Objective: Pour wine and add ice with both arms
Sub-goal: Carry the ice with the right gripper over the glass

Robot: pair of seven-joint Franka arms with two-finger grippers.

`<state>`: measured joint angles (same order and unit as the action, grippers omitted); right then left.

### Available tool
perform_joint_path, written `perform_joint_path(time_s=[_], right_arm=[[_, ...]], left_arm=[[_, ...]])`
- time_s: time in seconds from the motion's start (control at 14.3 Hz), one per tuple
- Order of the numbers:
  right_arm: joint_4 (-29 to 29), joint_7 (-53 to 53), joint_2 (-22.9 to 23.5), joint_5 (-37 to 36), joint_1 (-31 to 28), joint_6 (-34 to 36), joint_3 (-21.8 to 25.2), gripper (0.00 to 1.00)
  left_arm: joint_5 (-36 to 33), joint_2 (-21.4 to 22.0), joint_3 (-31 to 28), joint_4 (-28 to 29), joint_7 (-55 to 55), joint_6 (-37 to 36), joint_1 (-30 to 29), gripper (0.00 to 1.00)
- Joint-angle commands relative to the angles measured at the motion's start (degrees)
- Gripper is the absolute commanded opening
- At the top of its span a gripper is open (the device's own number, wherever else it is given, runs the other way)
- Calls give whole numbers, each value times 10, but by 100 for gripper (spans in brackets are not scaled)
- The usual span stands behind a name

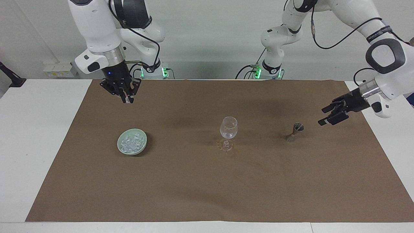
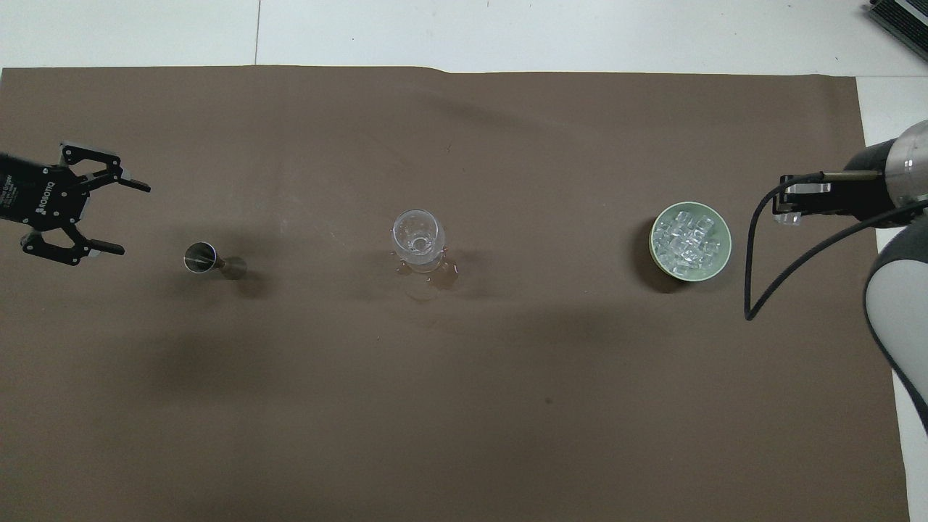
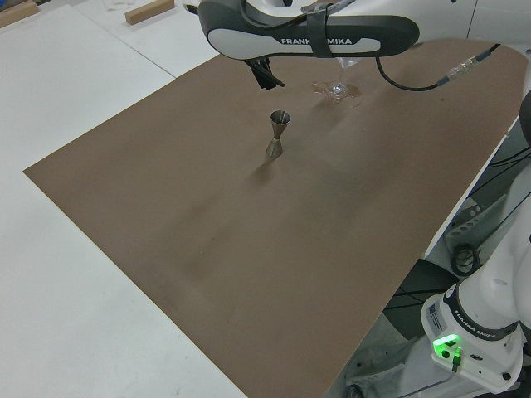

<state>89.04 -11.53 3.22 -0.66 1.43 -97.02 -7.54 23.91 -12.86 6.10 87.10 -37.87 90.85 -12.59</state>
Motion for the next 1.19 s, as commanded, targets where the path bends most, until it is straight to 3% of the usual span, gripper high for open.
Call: perform_joint_path(time_s=[0.0, 0.28, 0.63, 0.84, 0.98, 1.12], right_arm=[[-30, -24, 13, -6, -13, 18, -35, 0], [-79, -103, 46, -8, -39, 42, -126, 0], [-141, -180, 103, -25, -29, 47, -178, 0], [-154, -234, 135, -70, -28, 34, -250, 0], [-188, -250, 170, -74, -19, 19, -265, 0], [-186, -281, 187, -75, -14, -22, -280, 0]], left_arm=[[-27, 34, -7, 12, 35, 12, 20, 100], [-77, 101, -14, 33, 106, 14, 56, 100], [-122, 156, -14, 37, 168, 14, 90, 100], [-172, 180, -15, 38, 225, 7, 114, 100], [-209, 194, -15, 35, 266, -4, 119, 100], [-229, 193, -15, 20, 326, -42, 113, 100]])
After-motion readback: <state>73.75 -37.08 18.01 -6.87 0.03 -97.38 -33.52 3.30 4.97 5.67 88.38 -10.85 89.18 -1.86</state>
